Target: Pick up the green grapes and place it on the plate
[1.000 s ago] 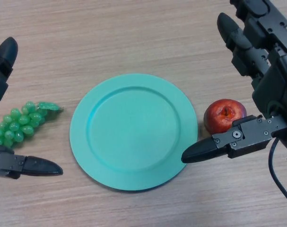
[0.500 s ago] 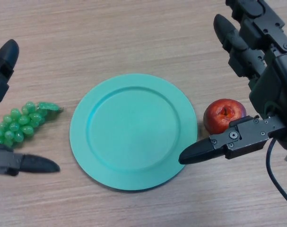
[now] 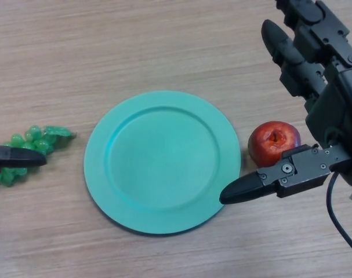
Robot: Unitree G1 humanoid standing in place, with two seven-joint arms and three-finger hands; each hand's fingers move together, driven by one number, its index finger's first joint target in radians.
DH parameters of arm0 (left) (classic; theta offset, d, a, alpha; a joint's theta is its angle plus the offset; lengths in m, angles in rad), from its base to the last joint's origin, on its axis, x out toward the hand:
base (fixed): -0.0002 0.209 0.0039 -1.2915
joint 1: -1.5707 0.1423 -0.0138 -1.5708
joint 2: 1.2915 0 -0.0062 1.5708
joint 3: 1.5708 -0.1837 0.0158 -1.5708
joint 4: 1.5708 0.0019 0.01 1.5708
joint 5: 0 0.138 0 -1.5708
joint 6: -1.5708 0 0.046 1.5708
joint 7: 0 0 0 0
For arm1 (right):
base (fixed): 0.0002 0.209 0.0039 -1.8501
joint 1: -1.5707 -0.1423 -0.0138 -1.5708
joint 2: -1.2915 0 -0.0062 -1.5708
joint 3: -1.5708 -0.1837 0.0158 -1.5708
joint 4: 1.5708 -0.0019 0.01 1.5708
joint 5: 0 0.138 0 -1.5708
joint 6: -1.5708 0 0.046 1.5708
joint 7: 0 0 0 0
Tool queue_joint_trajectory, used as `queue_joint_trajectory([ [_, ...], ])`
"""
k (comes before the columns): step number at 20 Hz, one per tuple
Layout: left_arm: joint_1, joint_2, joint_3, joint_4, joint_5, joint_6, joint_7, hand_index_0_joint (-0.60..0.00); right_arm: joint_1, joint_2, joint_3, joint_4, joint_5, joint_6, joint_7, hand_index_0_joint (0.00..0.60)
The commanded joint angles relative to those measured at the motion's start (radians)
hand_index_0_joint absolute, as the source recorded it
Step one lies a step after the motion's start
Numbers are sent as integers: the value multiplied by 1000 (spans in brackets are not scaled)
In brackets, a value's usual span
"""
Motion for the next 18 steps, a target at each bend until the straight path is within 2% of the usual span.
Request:
queue_joint_trajectory([
  [1,-65,74,18,67,104,-195,68,0,-24,-8,-41,-54,-30,-109,5,0],
  [6,-140,107,-48,339,249,-284,139,0,3,-31,-85,-55,-2,-134,12,0],
  [8,-145,104,-59,392,280,-294,157,0,12,-37,-105,-55,18,-147,10,0],
  [12,-121,109,-89,498,402,-298,172,0,26,-51,-153,-53,61,-158,2,0],
  [16,-88,127,-102,585,540,-328,172,0,27,-65,-157,-44,61,-167,-7,0],
  [18,-100,139,-123,663,629,-347,197,0,26,-67,-159,-40,57,-171,-5,0],
])
